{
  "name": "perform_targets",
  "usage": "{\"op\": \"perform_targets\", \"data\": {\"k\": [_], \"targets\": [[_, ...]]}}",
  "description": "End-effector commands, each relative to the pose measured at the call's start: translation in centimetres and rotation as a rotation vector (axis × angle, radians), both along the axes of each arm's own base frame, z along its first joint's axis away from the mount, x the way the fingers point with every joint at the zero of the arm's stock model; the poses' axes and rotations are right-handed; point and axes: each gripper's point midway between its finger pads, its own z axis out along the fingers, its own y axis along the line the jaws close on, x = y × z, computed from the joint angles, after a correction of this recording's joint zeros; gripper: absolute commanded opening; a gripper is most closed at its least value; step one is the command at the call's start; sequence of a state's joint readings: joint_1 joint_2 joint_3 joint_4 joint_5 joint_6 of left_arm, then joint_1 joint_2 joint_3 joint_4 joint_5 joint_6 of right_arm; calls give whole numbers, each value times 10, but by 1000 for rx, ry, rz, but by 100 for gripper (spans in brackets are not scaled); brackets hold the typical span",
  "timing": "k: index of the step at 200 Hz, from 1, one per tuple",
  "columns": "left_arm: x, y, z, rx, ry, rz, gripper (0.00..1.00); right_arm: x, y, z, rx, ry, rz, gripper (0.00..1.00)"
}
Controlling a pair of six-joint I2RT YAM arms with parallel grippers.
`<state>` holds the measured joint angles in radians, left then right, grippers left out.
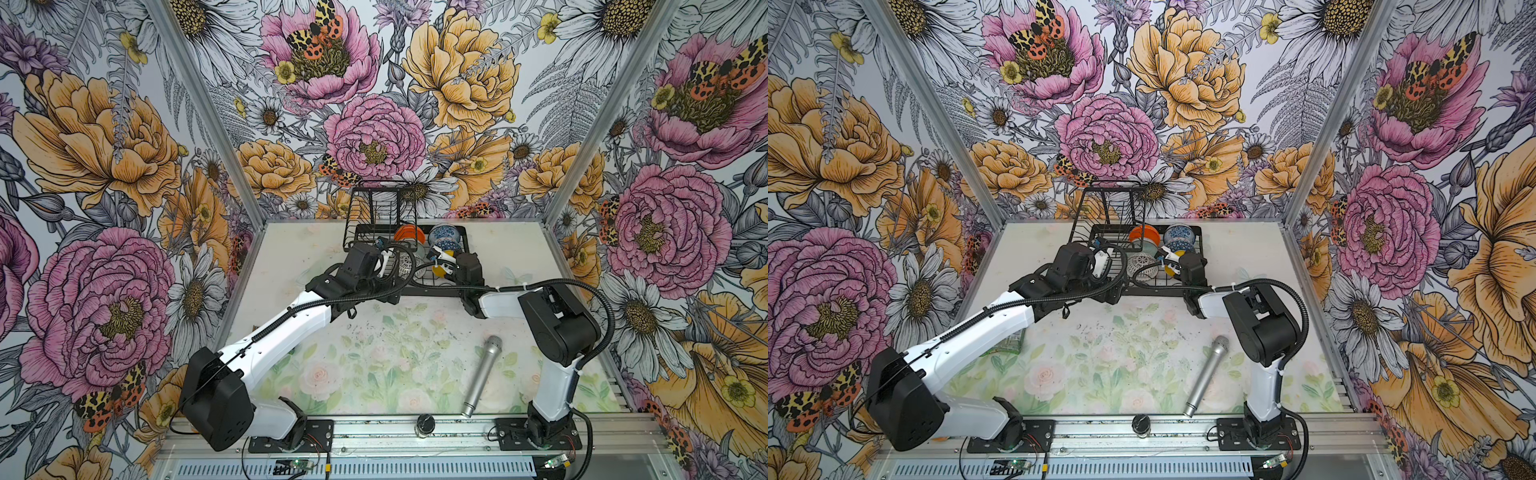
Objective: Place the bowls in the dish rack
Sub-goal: 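Lower the yellow bowl into the rack slot beside the blue bowls with the right gripper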
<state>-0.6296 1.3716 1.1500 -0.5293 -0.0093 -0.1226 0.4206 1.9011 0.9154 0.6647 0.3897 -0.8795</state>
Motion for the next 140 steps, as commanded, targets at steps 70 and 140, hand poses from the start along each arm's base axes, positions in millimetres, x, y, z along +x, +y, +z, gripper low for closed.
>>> {"op": "perform_targets", "data": {"k": [70, 140], "targets": [[-1, 4, 3, -12, 3, -10, 99, -22, 17, -13, 69, 79, 53, 0], [-2, 5, 1, -7, 6, -8, 99, -26, 18, -7, 85, 84, 41, 3]]}}
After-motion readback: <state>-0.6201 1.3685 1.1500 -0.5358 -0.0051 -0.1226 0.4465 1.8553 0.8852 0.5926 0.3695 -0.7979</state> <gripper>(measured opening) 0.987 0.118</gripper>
